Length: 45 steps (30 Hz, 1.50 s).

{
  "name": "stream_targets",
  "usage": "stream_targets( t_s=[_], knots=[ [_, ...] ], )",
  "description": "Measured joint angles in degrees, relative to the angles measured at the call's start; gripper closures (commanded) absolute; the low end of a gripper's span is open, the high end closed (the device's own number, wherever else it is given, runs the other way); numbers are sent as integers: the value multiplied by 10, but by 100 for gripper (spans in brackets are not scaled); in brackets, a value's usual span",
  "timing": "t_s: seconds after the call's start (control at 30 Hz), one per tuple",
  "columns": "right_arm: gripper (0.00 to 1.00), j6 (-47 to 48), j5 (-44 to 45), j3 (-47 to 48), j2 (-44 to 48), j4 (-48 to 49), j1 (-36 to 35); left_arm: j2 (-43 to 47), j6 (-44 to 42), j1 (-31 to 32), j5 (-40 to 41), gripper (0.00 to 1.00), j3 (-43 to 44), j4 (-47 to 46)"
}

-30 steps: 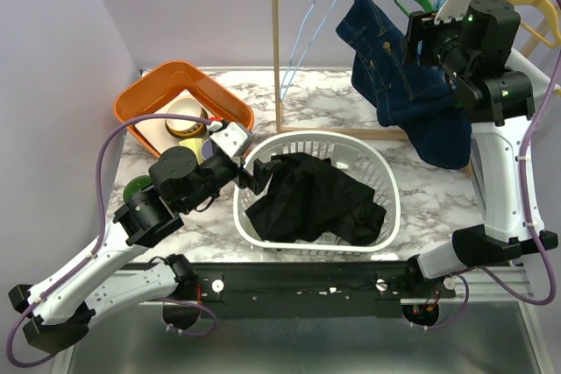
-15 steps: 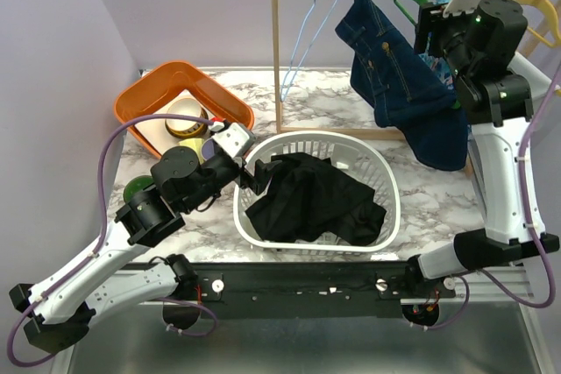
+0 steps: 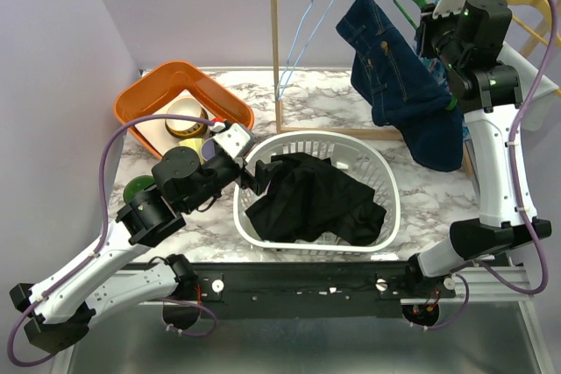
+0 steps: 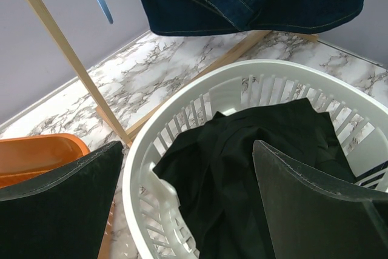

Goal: Remove the skirt from the hanger

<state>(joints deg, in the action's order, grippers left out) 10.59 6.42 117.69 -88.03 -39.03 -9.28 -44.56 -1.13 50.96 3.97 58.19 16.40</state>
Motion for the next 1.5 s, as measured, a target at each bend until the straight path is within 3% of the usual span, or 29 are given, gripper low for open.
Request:
stream_targets(
  t_s=[0.23,0.7,1.1,1.5],
  knots=[
    [99,9,-10,0,2,2,0,0,0,0,0,1,0,0],
    [99,11,-44,28,2,-23,1,-2,1,0,0,1,-1,0],
    [99,8,-83,24,56,-17,1,-4,3,0,-5,1,1,-1],
    [99,-23,-112,-8,103,-32,1,-11,14,0,-22,1,58,4]
  ],
)
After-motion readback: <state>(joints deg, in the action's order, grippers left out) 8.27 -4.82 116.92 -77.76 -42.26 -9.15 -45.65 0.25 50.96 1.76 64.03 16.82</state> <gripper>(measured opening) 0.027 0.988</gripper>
